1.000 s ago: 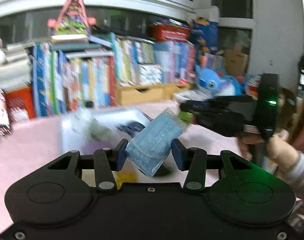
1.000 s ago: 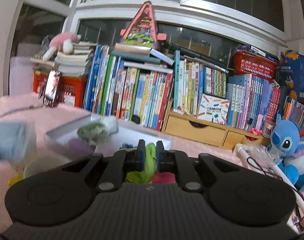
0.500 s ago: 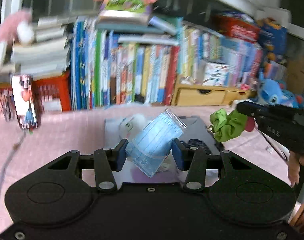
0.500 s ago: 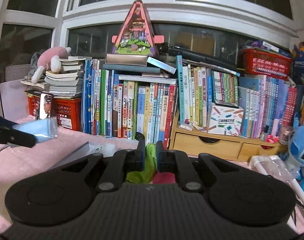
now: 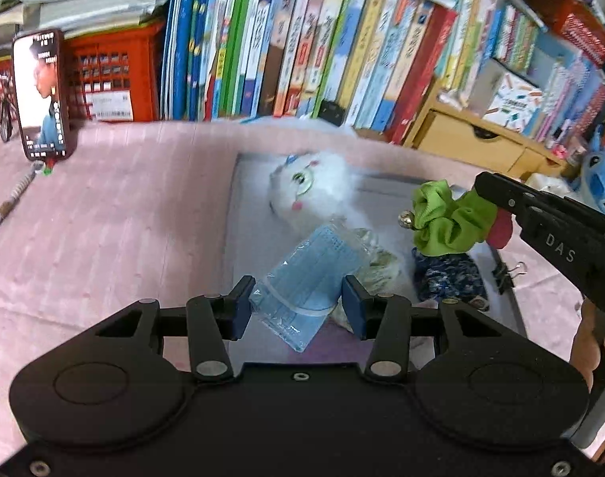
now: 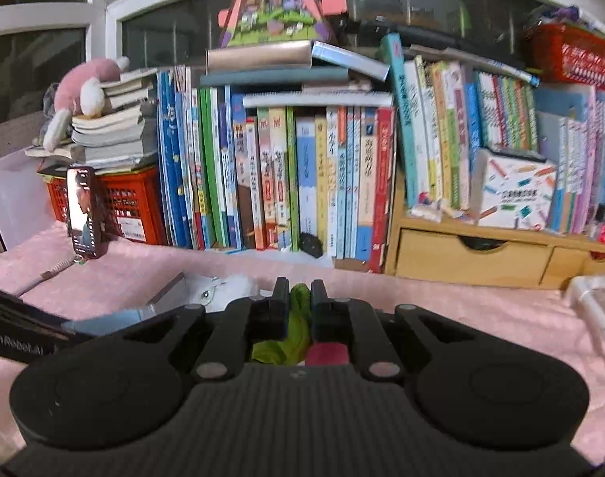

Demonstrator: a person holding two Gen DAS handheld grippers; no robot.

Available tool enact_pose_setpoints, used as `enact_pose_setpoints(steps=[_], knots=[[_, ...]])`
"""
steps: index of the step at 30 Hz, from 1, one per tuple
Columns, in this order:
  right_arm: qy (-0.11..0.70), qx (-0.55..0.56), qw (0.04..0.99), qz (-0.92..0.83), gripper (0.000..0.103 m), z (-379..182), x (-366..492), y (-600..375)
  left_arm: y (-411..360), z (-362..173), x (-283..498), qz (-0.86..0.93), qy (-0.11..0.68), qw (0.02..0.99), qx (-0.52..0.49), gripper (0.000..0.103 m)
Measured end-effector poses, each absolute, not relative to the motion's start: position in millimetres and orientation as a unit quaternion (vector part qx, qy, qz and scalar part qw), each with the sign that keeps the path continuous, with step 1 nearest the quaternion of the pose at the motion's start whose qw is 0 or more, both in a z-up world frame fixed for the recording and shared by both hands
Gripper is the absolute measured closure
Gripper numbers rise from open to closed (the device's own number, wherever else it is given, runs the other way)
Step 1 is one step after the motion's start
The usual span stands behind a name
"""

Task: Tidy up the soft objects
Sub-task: 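Carry the mask packet and scrunchie into the gray tray and open both tools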

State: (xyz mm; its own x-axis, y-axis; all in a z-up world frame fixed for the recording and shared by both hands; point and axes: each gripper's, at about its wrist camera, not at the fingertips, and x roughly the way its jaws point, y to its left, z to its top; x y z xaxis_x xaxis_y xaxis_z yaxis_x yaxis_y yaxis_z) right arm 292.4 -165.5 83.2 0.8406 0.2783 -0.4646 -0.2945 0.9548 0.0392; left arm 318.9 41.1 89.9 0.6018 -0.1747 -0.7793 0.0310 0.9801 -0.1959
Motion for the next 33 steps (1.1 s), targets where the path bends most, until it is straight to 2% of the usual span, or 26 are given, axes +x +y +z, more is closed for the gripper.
enact_pose_setpoints(steps=[11,13,14,23,27,28,30,31,33], knots=[[0.304,-0.021,0.938,0.166,0.089,45,316,-153,46,65,334,-0.051,0.470,0.876,-0.093,0.058],[0.309,-0.017,0.936,0.170,0.089,43,317,-155,47,60,336,-0.054,0.480,0.870,-0.100,0.068],[0.312,-0.015,0.934,0.172,0.089,42,317,-155,47,56,338,-0.057,0.488,0.864,-0.105,0.077],[0.350,-0.021,0.919,0.183,0.089,24,320,-153,50,51,342,-0.067,0.502,0.854,-0.121,0.079],[0.351,-0.014,0.918,0.185,0.088,25,319,-154,48,57,337,-0.071,0.492,0.859,-0.119,0.076],[0.351,-0.009,0.918,0.186,0.083,27,318,-155,47,60,336,-0.072,0.489,0.862,-0.114,0.072],[0.347,0.000,0.919,0.186,0.080,31,316,-159,45,68,331,-0.076,0.478,0.869,-0.104,0.060],[0.345,0.002,0.920,0.186,0.079,33,315,-160,44,71,328,-0.078,0.471,0.873,-0.100,0.060],[0.339,0.004,0.922,0.185,0.066,38,312,-164,42,80,321,-0.087,0.458,0.880,-0.094,0.053]])
